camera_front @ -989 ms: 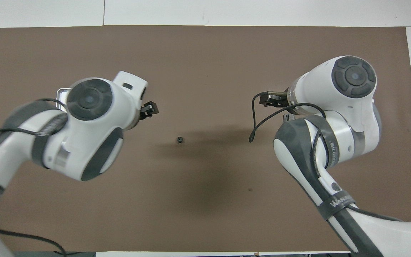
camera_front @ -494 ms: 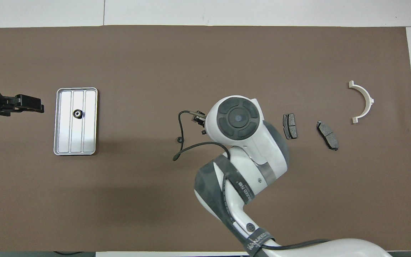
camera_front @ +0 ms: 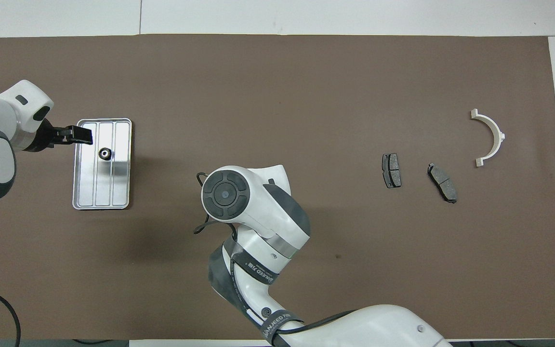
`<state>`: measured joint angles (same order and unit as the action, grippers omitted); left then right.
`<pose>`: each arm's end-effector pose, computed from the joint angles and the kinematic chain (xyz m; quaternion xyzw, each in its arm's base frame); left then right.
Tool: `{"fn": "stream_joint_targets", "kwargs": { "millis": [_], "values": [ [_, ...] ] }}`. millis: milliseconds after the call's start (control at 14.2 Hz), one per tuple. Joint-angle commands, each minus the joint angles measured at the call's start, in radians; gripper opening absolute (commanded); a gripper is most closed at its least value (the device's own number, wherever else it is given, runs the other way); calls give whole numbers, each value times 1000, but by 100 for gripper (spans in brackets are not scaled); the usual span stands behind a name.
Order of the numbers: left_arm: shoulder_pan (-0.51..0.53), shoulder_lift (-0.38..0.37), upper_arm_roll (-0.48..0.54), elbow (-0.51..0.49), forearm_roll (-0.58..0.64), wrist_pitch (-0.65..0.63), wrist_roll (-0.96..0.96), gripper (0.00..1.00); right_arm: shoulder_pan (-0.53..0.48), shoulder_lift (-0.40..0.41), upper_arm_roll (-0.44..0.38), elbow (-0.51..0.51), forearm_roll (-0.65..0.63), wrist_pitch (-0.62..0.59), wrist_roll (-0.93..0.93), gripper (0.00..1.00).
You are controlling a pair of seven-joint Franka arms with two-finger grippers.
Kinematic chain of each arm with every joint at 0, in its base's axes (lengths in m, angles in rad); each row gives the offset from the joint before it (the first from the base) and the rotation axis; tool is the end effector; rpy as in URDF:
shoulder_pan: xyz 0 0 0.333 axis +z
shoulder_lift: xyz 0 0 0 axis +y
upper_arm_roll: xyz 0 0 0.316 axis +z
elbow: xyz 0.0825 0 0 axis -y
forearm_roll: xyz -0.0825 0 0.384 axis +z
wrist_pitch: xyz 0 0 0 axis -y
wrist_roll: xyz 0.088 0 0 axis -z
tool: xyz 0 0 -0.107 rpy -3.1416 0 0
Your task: Place bearing gear from tray to pile
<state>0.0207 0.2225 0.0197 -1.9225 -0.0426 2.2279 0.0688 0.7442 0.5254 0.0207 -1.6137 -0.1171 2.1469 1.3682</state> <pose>0.6136 0.0230 0.3844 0.9990 -0.0022 0.0422 0.0129 0.5002 0.4708 0.3218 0.9625 -0.2678 0.0405 0.0177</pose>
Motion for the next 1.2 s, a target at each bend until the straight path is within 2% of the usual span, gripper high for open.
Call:
{"fn": "stream_joint_targets", "kwargs": {
  "millis": [0, 494, 706, 777, 848, 1130],
  "values": [
    [-2, 11, -1, -47, -14, 67, 16, 95, -12, 62, -2, 55, -19, 22, 12, 100],
    [-15, 51, -3, -133, -14, 202, 11, 95, 10, 99, -1, 54, -16, 82, 9, 99],
    [-27, 49, -3, -183, -14, 260, 3, 95, 10, 99, -1, 51, -16, 80, 2, 93],
    [-28, 49, -3, -187, -14, 262, 2, 95, 9, 99, -1, 51, -16, 79, -6, 86],
    [-30, 49, -3, -187, -14, 262, 0, 95, 6, 99, -1, 52, -16, 79, -8, 75],
    [-50, 52, -3, -187, -14, 274, -23, 91, 7, 99, -1, 44, -9, 87, -8, 18]
  ]
}}
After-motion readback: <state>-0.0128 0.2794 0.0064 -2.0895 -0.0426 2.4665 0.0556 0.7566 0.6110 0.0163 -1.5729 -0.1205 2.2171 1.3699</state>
